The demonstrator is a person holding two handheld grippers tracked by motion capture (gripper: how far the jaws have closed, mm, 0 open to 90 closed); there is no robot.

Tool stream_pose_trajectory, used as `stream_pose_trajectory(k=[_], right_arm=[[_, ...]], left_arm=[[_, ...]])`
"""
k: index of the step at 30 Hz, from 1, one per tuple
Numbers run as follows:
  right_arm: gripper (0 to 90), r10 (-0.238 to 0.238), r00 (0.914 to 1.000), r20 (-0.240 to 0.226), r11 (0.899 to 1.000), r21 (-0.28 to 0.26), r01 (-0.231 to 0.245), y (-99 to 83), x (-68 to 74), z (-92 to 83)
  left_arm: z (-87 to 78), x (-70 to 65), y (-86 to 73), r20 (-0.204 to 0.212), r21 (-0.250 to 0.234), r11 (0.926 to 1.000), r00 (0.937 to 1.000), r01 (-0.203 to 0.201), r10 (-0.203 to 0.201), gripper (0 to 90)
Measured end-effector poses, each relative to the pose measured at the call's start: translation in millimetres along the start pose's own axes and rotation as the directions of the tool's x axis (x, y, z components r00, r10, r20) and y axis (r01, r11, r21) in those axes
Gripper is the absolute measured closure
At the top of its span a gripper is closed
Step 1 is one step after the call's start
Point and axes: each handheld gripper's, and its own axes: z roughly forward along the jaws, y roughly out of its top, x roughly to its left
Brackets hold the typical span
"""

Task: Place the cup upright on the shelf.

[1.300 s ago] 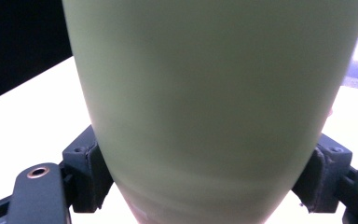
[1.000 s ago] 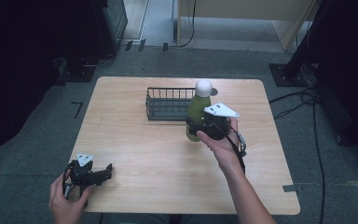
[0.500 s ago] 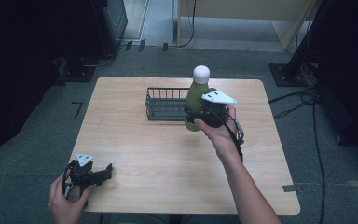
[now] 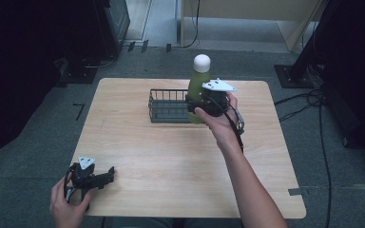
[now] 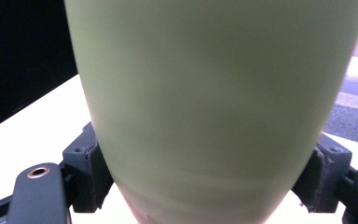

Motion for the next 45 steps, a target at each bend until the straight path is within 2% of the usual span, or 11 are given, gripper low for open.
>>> stream_pose_trajectory(k=[14,21,27,32,45], right_arm=[[20.2,0.012,0.9995,0.029,1.0,-0.011,-0.012,27.1,-9.4,22.4],[20.2,0.018,0.999,0.041,1.0,-0.011,-0.018,32.8,-12.3,35.7],[20.2,0.024,0.9983,0.054,1.0,-0.013,-0.023,33.4,-16.9,45.7],[20.2,0.026,0.9959,0.087,1.0,-0.015,-0.024,32.3,-22.8,59.0],[20.2,0.029,0.9956,0.089,0.999,0.01,-0.03,17.7,-26.9,76.9]], left_arm=[[-0.1,0.1,0.0,0.0,0.001,1.0,1.0,-0.001,0.001,0.0],[0.0,0.1,0.0,0.0,0.001,1.0,1.0,-0.001,0.001,0.0],[-0.1,0.2,0.0,0.001,0.001,1.0,1.0,-0.001,0.001,0.0],[-0.1,0.2,0.0,0.001,0.001,1.0,1.0,-0.001,0.001,0.0],[-0.1,0.1,0.0,0.0,0.001,1.0,1.0,-0.002,0.002,0.0]])
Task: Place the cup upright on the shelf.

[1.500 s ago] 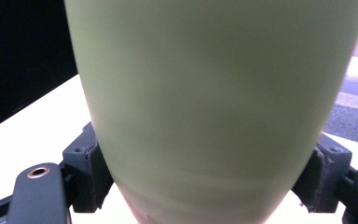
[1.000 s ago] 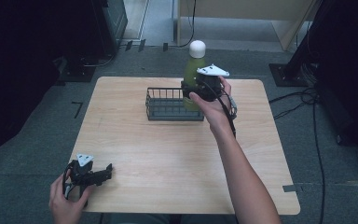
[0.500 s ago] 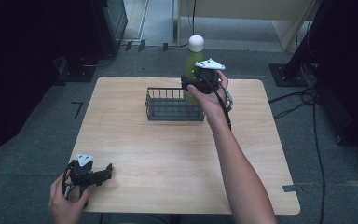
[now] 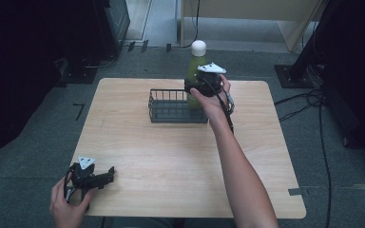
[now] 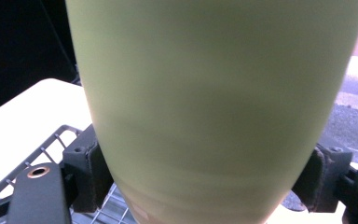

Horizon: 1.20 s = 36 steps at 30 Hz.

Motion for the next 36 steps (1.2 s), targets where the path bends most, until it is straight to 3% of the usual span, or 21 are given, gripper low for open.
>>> stream_pose_trajectory(k=[13,23,36], right_arm=[[20.2,0.008,0.9999,0.014,1.0,0.028,-0.008,-21.6,-7.9,15.0],[20.1,0.017,0.9998,0.012,1.0,0.009,-0.017,-28.0,-10.7,14.2],[13.8,0.041,0.9984,-0.04,0.999,-0.002,-0.041,-25.3,-13.3,4.0]], left_arm=[[0.0,0.0,0.0,0.0,0.0,1.0,1.0,0.0,0.0,0.0],[0.1,-0.1,0.0,0.0,-0.001,1.0,1.0,0.001,-0.001,0.0],[0.0,0.0,0.0,0.0,0.0,1.0,1.0,0.0,0.0,0.0]])
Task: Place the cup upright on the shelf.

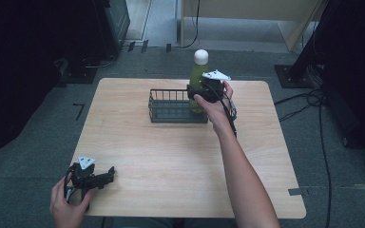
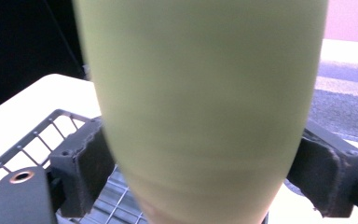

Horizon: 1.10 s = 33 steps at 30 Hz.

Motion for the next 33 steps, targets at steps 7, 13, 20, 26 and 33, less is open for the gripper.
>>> stream_pose_trajectory(k=[7,13,20,26,33], right_arm=[[18.6,-0.003,0.9999,0.01,1.0,-0.008,0.003,-0.5,-1.1,-4.4],[16.7,0.0,1.0,0.0,1.0,-0.013,0.0,-1.3,-1.1,-7.7],[10.2,-0.008,1.0,-0.003,1.0,-0.015,0.008,-2.5,-1.7,-14.8],[1.5,0.007,0.9999,-0.014,1.0,0.014,-0.007,-5.8,-6.8,-28.1],[0.4,0.013,0.9998,-0.016,1.0,0.019,-0.013,-14.8,-14.3,-39.4]], left_arm=[[0.0,0.0,0.0,0.0,0.0,1.0,1.0,0.0,0.0,0.0],[0.0,0.0,0.0,0.0,0.0,1.0,1.0,0.0,0.0,0.0],[0.0,0.0,0.0,0.0,0.0,1.0,1.0,0.0,0.0,0.0],[0.0,0.0,0.0,0.0,0.0,1.0,1.0,0.0,0.0,0.0],[0.0,0.0,0.0,0.0,0.0,1.0,1.0,0.0,0.0,0.0]])
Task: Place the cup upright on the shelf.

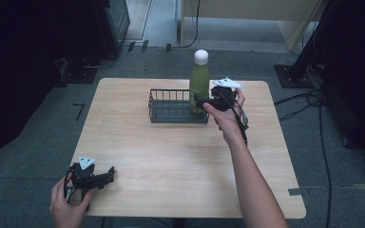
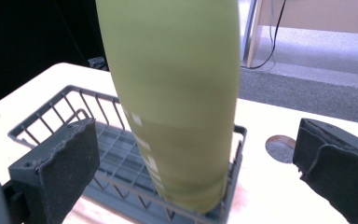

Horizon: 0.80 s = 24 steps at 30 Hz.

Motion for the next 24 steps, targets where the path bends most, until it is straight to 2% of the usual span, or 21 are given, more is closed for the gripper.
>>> stream_pose_trajectory(k=[3,7,18,24], right_arm=[[0.0,0.003,1.0,-0.005,1.0,0.009,-0.003,-7.1,-5.3,-5.9],[0.0,0.034,0.9993,-0.017,0.999,0.011,-0.034,-13.2,-12.8,-14.8],[0.0,0.018,0.9998,0.006,1.0,0.019,-0.018,-35.1,-23.4,-36.8],[0.0,0.034,0.9993,0.016,0.999,0.032,-0.034,-52.4,-31.4,-46.4]], left_arm=[[0.0,0.0,0.0,0.0,0.0,1.0,1.0,0.0,0.0,0.0],[0.0,0.0,0.0,0.0,0.0,1.0,1.0,0.0,0.0,0.0],[0.0,0.1,0.0,0.0,0.0,1.0,1.0,-0.001,0.001,0.0],[0.0,0.0,0.0,0.0,0.0,1.0,1.0,0.0,0.0,0.0]])
